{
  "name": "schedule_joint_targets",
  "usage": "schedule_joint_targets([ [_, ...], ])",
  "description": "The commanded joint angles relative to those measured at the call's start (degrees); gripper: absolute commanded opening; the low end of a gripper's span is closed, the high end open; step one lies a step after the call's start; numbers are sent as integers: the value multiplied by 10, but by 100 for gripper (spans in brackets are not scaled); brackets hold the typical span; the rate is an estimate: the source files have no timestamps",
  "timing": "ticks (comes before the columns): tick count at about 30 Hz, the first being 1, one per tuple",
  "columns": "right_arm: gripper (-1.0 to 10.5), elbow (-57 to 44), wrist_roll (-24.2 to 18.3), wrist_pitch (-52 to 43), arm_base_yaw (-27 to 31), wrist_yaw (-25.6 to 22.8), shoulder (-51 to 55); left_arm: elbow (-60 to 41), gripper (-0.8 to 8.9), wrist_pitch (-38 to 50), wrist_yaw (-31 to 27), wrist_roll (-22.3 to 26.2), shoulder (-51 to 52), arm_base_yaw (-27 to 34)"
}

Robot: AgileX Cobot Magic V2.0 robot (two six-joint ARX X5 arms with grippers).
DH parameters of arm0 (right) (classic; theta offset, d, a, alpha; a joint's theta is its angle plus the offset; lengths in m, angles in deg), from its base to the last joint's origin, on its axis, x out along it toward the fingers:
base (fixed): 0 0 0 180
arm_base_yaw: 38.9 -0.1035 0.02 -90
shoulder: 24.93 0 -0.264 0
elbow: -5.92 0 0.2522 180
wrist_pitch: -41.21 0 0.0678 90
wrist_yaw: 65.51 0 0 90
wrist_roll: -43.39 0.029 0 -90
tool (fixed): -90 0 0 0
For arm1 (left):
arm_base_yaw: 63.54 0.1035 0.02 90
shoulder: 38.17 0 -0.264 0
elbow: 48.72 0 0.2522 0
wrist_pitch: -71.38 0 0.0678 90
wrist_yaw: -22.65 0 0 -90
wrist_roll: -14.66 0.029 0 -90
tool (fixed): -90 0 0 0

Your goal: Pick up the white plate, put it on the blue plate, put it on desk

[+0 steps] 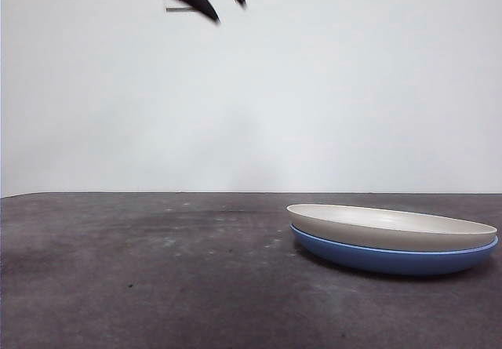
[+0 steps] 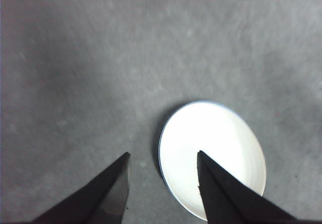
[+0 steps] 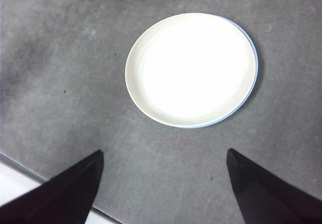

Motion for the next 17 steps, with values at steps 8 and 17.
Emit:
schedule_joint_targets([
  [8, 392, 10, 8, -17, -2, 0, -21, -260, 217, 30, 29, 38, 199, 37],
  [17, 392, 10, 12, -11, -2, 2, -30, -434, 217, 26, 233, 77, 355, 36],
])
